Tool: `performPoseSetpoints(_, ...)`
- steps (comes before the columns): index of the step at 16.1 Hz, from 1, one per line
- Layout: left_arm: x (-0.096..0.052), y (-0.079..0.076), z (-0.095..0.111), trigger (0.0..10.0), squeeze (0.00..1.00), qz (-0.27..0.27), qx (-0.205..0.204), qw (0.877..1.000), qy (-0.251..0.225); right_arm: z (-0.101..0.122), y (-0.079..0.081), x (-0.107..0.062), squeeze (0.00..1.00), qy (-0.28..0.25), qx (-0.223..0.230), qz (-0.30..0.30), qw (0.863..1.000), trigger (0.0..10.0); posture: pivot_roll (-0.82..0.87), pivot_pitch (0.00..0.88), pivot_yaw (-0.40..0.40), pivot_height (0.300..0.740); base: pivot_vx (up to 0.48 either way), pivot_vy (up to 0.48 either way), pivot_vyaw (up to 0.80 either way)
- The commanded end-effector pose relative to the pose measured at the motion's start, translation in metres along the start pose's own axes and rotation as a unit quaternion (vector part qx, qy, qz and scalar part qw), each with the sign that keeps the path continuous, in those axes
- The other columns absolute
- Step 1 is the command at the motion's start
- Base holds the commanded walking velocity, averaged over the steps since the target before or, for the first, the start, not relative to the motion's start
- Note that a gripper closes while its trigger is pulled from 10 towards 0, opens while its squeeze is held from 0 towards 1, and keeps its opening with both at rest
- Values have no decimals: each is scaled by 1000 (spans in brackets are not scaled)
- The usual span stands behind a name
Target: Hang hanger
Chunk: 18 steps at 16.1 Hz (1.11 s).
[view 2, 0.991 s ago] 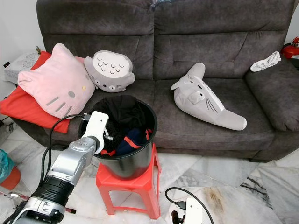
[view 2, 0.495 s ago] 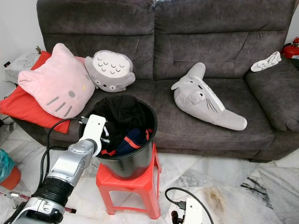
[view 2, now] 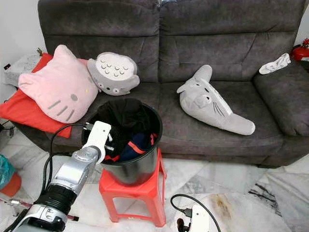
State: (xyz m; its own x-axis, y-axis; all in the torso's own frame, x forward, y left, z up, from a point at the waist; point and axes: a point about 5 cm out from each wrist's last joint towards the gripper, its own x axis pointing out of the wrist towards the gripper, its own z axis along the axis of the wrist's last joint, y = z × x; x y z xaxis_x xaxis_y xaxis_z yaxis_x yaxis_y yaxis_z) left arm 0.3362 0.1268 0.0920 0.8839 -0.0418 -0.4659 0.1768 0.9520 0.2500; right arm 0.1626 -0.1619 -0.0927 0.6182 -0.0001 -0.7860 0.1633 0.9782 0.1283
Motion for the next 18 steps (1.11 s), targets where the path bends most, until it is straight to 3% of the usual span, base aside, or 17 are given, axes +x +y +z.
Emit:
performPoseSetpoints(1, 1, 2, -8, 10000, 0, 6, 14, 1000, 17, -4, 2, -1, 0, 8, -2, 5, 1000, 10000, 9, 0, 73, 740, 0, 0, 0)
performPoseSetpoints(4, 2, 1, -10, 10000, 0, 1, 21, 999, 25, -5, 2, -1, 0, 9, -4, 6, 1000, 10000, 9, 0, 74, 740, 0, 0, 0)
performPoseSetpoints(5, 2, 0, -10, 8157, 0, -7, 23, 999, 24, -6, 2, -1, 0, 10, -5, 6, 1000, 10000, 12, 0, 74, 740, 0, 0, 0)
performPoseSetpoints(6, 2, -1, -10, 2510, 0, -10, 24, 999, 23, -6, 2, -1, 0, 10, -5, 6, 1000, 10000, 12, 0, 74, 740, 0, 0, 0)
performPoseSetpoints(7, 2, -2, -9, 196, 0, -11, 27, 999, 22, -6, 3, -1, 0, 11, -5, 7, 1000, 10000, 13, 0, 75, 740, 0, 0, 0)
performPoseSetpoints(18, 0, -5, -7, 0, 0, -27, 48, 998, 14, -9, 5, -2, 0, 15, -4, 9, 1000, 10000, 15, 0, 81, 740, 0, 0, 0)
